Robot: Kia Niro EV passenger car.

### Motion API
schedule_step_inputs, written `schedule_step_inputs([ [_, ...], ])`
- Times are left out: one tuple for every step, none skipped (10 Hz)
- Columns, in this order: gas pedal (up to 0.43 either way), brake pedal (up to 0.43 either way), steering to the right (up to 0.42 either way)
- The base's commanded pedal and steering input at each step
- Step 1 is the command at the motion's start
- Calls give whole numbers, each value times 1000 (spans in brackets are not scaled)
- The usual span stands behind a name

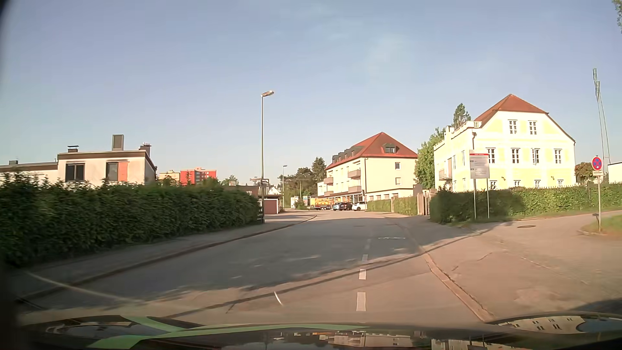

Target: Follow the waypoints while adhering to traffic rules and regulations

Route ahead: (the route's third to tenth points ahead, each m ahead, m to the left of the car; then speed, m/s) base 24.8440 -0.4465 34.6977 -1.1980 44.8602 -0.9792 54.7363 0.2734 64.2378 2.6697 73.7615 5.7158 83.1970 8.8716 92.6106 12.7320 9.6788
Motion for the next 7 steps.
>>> schedule_step_inputs([
  [138, 0, 48],
  [138, 0, 48],
  [138, 0, 47],
  [138, 0, 45],
  [138, 0, 41],
  [138, 0, 36],
  [138, 0, 28],
])
